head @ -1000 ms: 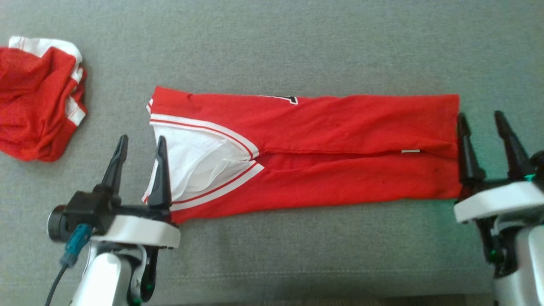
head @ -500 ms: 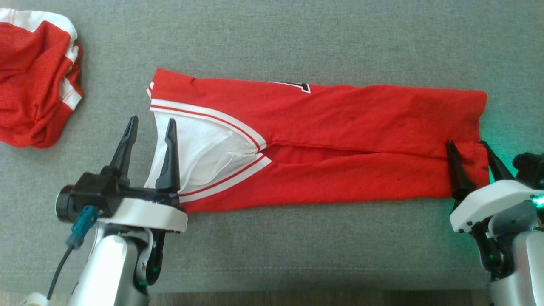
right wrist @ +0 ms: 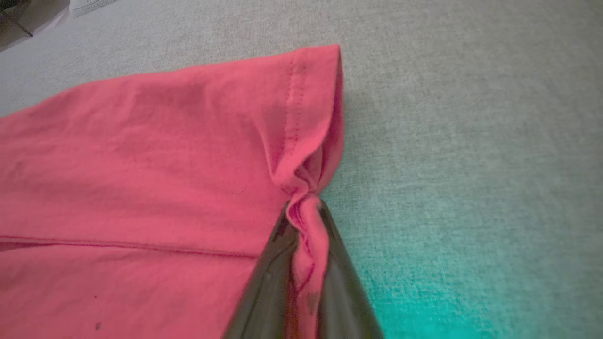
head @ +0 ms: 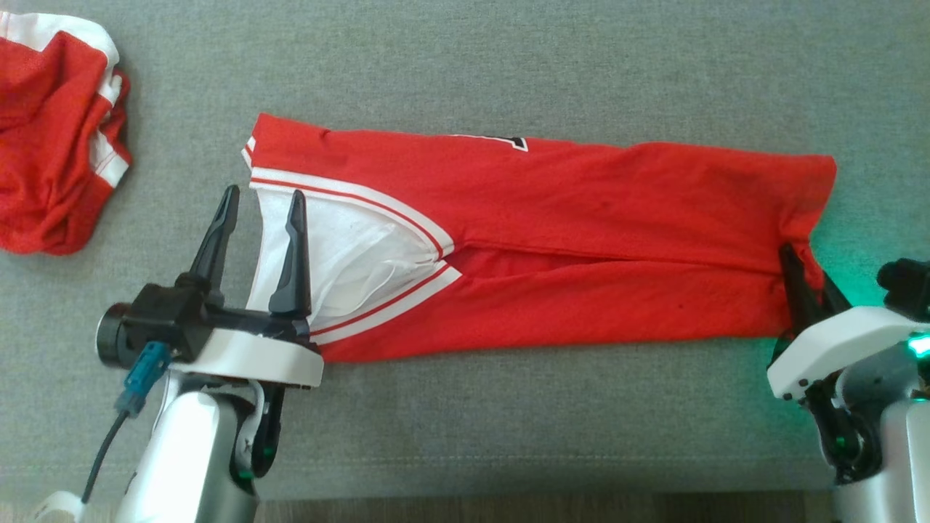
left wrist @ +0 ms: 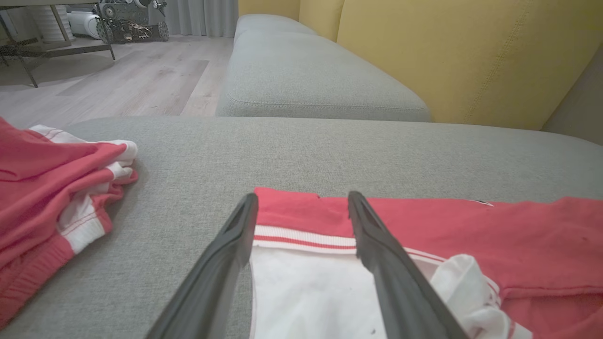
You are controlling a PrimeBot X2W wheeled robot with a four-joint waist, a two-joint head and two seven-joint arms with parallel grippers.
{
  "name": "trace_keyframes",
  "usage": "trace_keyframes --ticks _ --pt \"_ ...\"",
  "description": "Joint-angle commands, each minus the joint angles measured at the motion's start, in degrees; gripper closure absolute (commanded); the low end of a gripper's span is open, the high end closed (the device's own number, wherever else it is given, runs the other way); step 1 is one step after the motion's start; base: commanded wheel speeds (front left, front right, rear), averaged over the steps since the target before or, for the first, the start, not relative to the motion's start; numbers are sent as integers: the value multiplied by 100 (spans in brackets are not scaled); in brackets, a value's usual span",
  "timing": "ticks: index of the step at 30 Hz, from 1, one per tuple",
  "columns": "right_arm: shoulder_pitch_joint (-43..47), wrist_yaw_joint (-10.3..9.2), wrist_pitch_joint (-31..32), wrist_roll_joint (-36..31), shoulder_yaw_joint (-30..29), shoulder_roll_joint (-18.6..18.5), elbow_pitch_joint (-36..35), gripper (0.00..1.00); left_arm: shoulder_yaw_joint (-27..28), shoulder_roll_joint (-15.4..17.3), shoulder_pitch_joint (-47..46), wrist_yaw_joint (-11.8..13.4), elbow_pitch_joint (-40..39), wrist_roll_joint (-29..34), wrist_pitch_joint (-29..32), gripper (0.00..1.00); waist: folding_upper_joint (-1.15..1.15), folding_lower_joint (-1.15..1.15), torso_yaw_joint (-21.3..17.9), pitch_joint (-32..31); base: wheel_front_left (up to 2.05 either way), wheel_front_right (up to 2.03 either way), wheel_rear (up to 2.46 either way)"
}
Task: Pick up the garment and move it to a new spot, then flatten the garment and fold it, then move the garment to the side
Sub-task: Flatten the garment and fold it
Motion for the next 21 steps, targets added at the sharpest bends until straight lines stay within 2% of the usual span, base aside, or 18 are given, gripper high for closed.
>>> trace_keyframes --ticks 1,8,18,21 --pt "234 37 89 3 111 38 -38 100 222 69 -152 -13 -164 53 -69 0 0 0 -4 -14 0 0 0" --pt "194 37 -60 -30 -155 39 -213 100 268 51 -120 -25 -154 99 -69 0 0 0 -18 -109 0 0 0" --pt "290 37 -108 13 -1011 -452 -301 100 349 30 72 -4 -169 123 -70 0 0 0 -87 -352 0 0 0" --pt "293 37 -57 25 -1113 -538 -385 100 360 17 104 -7 -158 120 -70 0 0 0 -99 -435 0 0 0"
